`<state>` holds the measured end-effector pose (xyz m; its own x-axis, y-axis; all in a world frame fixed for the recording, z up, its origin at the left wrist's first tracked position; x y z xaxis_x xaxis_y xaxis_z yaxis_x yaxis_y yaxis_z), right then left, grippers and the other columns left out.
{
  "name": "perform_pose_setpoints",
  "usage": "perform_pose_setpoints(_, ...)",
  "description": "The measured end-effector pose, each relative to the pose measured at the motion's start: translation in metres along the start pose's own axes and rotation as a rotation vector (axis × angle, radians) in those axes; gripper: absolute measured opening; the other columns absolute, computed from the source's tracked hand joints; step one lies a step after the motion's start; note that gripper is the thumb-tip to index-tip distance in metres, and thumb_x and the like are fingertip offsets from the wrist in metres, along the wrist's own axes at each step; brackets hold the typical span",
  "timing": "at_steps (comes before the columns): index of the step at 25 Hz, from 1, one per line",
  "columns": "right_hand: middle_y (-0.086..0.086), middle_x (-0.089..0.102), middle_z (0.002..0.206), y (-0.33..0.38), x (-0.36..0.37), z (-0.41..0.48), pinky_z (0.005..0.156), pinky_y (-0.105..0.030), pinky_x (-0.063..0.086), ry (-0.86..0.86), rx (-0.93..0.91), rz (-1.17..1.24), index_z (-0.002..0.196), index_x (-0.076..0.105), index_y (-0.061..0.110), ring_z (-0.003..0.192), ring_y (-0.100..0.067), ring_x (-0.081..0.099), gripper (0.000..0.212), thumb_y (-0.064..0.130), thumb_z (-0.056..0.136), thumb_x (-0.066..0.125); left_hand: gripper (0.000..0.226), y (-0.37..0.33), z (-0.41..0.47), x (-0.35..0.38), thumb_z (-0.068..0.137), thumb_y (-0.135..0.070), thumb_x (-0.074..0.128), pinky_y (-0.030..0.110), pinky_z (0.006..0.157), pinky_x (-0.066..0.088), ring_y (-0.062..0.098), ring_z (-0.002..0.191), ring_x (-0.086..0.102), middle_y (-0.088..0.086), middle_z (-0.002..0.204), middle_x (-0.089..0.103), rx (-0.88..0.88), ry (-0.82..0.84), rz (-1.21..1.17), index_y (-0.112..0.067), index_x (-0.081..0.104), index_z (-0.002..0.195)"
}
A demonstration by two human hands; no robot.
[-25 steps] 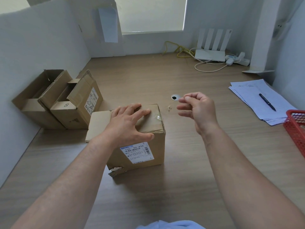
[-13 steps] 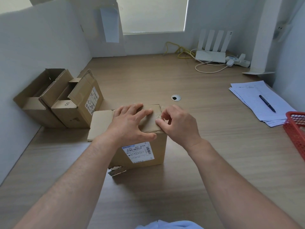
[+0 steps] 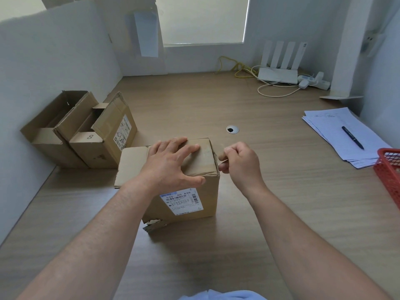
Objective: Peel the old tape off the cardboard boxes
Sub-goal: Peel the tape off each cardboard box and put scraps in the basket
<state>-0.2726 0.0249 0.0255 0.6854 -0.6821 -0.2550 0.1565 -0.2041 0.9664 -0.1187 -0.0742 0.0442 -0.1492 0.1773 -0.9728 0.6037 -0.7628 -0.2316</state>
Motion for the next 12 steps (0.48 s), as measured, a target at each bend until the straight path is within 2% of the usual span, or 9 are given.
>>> perform_pose_setpoints(3, -0.004, 0.066, 0.074, -0.002, -0.001, -0.003, 0.054, -0.027, 0.049, 0.035, 0.127, 0.247, 0.079, 0.055, 0.007, 0.048, -0.01, 0.061, 0.014, 0.009, 0.091, 0.049, 0.097, 0.0, 0.001, 0.0, 0.051, -0.087, 0.033, 0.035, 0.115, -0.005, 0.012, 0.14, 0.012, -0.01, 0.155, 0.018, -0.004, 0.0, 0.001, -0.05, 0.026, 0.141)
perform_pose_setpoints(5, -0.002, 0.067, 0.069, 0.0, -0.002, -0.003, 0.055, -0.025, 0.048, 0.087, 0.145, 0.279, 0.075, 0.057, 0.008, 0.049, -0.01, 0.06, 0.014, 0.008, 0.089, 0.052, 0.104, -0.002, 0.002, 0.0, 0.049, -0.09, 0.033, 0.035, 0.114, -0.005, 0.013, 0.14, 0.01, -0.007, 0.155, 0.018, -0.018, 0.021, 0.008, -0.048, 0.019, 0.143)
perform_pose_setpoints(8, 0.0, 0.067, 0.067, 0.006, 0.0, -0.004, 0.053, -0.022, 0.045, 0.145, 0.143, 0.259, 0.072, 0.057, 0.01, 0.051, -0.011, 0.059, 0.015, 0.009, 0.086, 0.054, 0.126, -0.006, 0.007, 0.001, 0.04, -0.099, 0.033, 0.041, 0.113, -0.004, 0.016, 0.142, 0.001, -0.001, 0.159, 0.007, -0.041, 0.112, 0.071, -0.046, -0.006, 0.147)
perform_pose_setpoints(10, 0.0, 0.065, 0.066, 0.008, 0.001, -0.003, 0.052, -0.022, 0.045, 0.157, 0.15, 0.265, 0.072, 0.056, 0.01, 0.049, -0.011, 0.057, 0.015, 0.009, 0.087, 0.053, 0.129, -0.009, 0.011, 0.002, 0.042, -0.098, 0.04, 0.047, 0.113, -0.005, 0.02, 0.145, -0.006, 0.001, 0.16, -0.003, -0.043, 0.173, 0.117, -0.045, -0.016, 0.146)
perform_pose_setpoints(12, -0.003, 0.063, 0.068, 0.008, 0.003, -0.004, 0.052, -0.022, 0.046, 0.184, 0.166, 0.283, 0.077, 0.055, 0.008, 0.048, -0.011, 0.056, 0.012, 0.011, 0.089, 0.051, 0.125, -0.013, 0.013, 0.002, 0.048, -0.093, 0.048, 0.053, 0.113, -0.006, 0.021, 0.144, -0.004, 0.002, 0.159, 0.0, -0.025, 0.194, 0.135, -0.047, -0.016, 0.145)
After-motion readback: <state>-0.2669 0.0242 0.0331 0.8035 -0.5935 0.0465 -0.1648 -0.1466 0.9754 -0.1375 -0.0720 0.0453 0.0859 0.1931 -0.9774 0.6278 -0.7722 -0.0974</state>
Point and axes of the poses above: each hand's wrist, its own z-axis towards the middle knuckle, its own x-axis out of the palm, y = z × x, the point moved 4 cm from there along z, towards the middle knuckle
